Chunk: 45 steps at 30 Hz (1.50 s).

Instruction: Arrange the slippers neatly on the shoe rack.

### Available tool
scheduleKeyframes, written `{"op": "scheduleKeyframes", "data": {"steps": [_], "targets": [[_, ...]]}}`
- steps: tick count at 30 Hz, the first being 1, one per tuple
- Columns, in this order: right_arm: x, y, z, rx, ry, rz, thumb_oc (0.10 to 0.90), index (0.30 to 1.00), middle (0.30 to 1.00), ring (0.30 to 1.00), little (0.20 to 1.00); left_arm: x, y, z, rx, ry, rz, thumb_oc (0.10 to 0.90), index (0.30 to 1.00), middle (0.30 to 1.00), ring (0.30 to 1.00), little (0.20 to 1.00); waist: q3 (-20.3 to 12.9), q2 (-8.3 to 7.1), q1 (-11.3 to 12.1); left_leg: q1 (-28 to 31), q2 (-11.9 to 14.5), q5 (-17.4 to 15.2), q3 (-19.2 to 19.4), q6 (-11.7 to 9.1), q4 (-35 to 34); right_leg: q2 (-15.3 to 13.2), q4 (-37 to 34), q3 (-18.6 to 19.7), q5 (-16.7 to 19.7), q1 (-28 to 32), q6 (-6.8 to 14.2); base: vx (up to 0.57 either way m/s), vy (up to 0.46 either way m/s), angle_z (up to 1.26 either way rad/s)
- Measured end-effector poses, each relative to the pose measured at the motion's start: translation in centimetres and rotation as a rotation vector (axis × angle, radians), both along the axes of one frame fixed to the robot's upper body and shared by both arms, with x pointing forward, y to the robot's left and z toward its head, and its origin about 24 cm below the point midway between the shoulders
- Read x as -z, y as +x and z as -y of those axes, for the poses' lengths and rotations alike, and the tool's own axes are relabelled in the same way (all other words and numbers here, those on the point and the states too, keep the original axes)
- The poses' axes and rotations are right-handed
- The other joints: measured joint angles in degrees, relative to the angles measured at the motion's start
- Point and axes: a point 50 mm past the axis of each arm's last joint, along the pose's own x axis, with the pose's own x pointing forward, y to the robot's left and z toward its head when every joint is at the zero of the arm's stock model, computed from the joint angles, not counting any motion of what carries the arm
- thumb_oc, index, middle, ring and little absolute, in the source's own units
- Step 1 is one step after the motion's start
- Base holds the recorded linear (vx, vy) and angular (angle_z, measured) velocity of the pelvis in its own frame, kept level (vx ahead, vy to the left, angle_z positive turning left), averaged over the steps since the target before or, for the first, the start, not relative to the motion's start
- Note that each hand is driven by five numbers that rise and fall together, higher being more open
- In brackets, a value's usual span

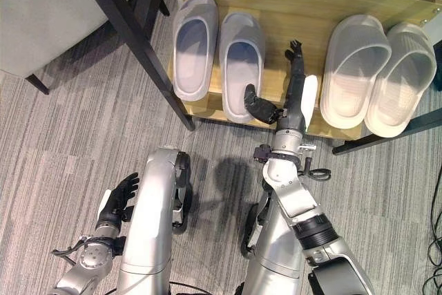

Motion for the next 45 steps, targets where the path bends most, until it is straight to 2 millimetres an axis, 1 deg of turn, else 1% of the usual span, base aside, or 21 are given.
{"op": "scheduleKeyframes", "data": {"steps": [5, 7, 12, 14, 17, 18, 22, 25, 33, 36, 40, 45], "targets": [[-0.5, 0.3, -0.2, -0.007, -0.001, 0.012, 0.800, 0.900, 0.900, 0.900, 0.900, 0.1, -0.1, -0.1, -0.007, 0.001, -0.002, 0.800, 0.900, 0.900, 0.900, 0.900, 0.0, 0.03, 0.7, 0.0, 0.0, 0.0, 0.0, 0.0, 0.0, 0.0, 0.2, 0.0, 0.0, 0.0, 0.0, 0.00, 0.000, 0.00], [-0.9, 0.5, -0.6, -0.018, -0.001, 0.024, 0.800, 0.900, 0.900, 0.900, 0.900, 0.1, -0.2, -0.2, -0.017, 0.005, -0.001, 0.800, 0.900, 0.900, 0.900, 0.900, 0.0, 0.05, 1.0, 0.0, -0.1, 0.0, 0.0, 0.0, 0.0, 0.0, 0.2, 0.0, 0.0, 0.0, 0.0, 0.00, 0.000, 0.00], [-1.7, 1.8, -2.1, -0.036, 0.006, 0.025, 0.800, 0.900, 0.900, 0.900, 0.900, 0.1, -0.2, -0.2, -0.021, 0.007, -0.002, 0.800, 0.900, 0.900, 0.900, 0.900, 0.0, 0.11, 1.2, 0.1, -0.1, 0.0, 0.0, 0.0, 0.1, -0.1, 0.3, 0.0, 0.0, 0.1, 0.0, 0.00, 0.000, 0.00], [-2.2, 2.7, -2.7, -0.031, -0.002, 0.024, 0.800, 0.900, 0.900, 0.900, 0.900, 0.1, -0.2, -0.2, -0.020, 0.007, -0.002, 0.800, 0.900, 0.900, 0.900, 0.900, -0.1, 0.21, 1.4, 0.1, -0.1, 0.0, 0.0, 0.0, 0.1, -0.1, 0.3, 0.0, 0.0, 0.1, 0.0, 0.00, 0.000, 0.00], [-2.9, 3.4, -2.9, -0.008, -0.003, 0.030, 0.800, 0.900, 0.900, 0.900, 0.900, 0.1, -0.2, -0.2, -0.019, 0.007, 0.000, 0.800, 0.900, 0.900, 0.900, 0.900, -0.1, 0.51, 1.9, 0.2, -0.1, 0.0, 0.0, 0.0, 0.1, -0.1, 0.3, 0.0, 0.0, 0.2, 0.0, 0.00, 0.000, 0.00], [-3.2, 3.6, -2.8, 0.002, -0.003, 0.038, 0.800, 0.900, 0.900, 0.900, 0.900, 0.0, -0.1, -0.1, -0.016, 0.006, 0.005, 0.800, 0.900, 0.900, 0.900, 0.900, -0.1, 0.71, 2.4, 0.2, -0.2, 0.0, 0.0, 0.0, 0.1, -0.2, 0.3, 0.0, 0.0, 0.2, 0.0, 0.00, 0.000, 0.00], [-3.8, 3.9, -2.9, 0.011, -0.006, 0.049, 0.800, 0.900, 0.900, 0.900, 0.900, -0.1, 0.2, -0.1, -0.013, 0.006, 0.014, 0.800, 0.900, 0.900, 0.900, 0.900, 0.0, 1.46, 3.4, 0.2, -0.3, 0.0, 0.0, 0.0, 0.1, -0.4, 0.3, 0.0, 0.0, 0.3, 0.0, 0.00, 0.000, 0.00], [-4.0, 3.9, -2.9, 0.013, -0.007, 0.055, 0.800, 0.900, 0.900, 0.900, 0.900, -0.2, 0.3, -0.1, -0.013, 0.007, 0.021, 0.800, 0.900, 0.900, 0.900, 0.900, 0.0, 1.60, 3.8, 0.2, -0.4, 0.0, 0.0, 0.0, 0.1, -0.5, 0.3, 0.0, 0.0, 0.4, 0.0, 0.00, 0.000, 0.00], [-4.1, 3.8, -2.9, 0.027, -0.027, 0.067, 0.800, 0.900, 0.900, 0.900, 0.900, -0.2, 0.3, 0.0, -0.005, 0.008, 0.025, 0.800, 0.900, 0.900, 0.900, 0.900, 0.0, 1.60, 3.8, 0.2, -0.4, 0.0, 0.0, 0.0, 0.1, -0.5, 0.3, 0.0, 0.0, 0.4, 0.0, 0.00, 0.000, 0.00], [-4.6, 3.3, -3.0, 0.023, -0.053, 0.102, 0.800, 0.900, 0.900, 0.900, 0.900, -0.2, 0.3, 0.0, -0.003, 0.012, 0.026, 0.800, 0.900, 0.900, 0.900, 0.900, 0.0, 1.60, 3.4, 0.1, -0.4, 0.0, 0.0, 0.0, 0.1, -0.5, 0.3, 0.0, 0.0, 0.3, 0.0, 0.00, 0.000, 0.00], [-5.2, 1.6, -3.5, -0.019, -0.050, 0.173, 0.800, 0.900, 0.900, 0.900, 0.900, -0.2, 0.3, 0.0, -0.002, 0.013, 0.026, 0.800, 0.900, 0.900, 0.900, 0.900, 0.0, 1.59, 2.5, 0.1, -0.3, 0.0, 0.0, 0.0, 0.1, -0.5, 0.3, 0.0, 0.0, 0.2, 0.0, 0.00, 0.000, 0.00], [-4.7, -0.1, -3.0, -0.030, -0.054, 0.205, 0.800, 0.900, 0.900, 0.900, 0.900, -0.2, 0.3, 0.0, 0.001, 0.022, 0.026, 0.800, 0.900, 0.900, 0.900, 0.900, 0.0, 1.55, 2.0, 0.0, -0.3, 0.0, 0.0, 0.0, 0.1, -0.4, 0.3, 0.0, 0.0, 0.1, 0.0, 0.00, 0.000, 0.00]]}}
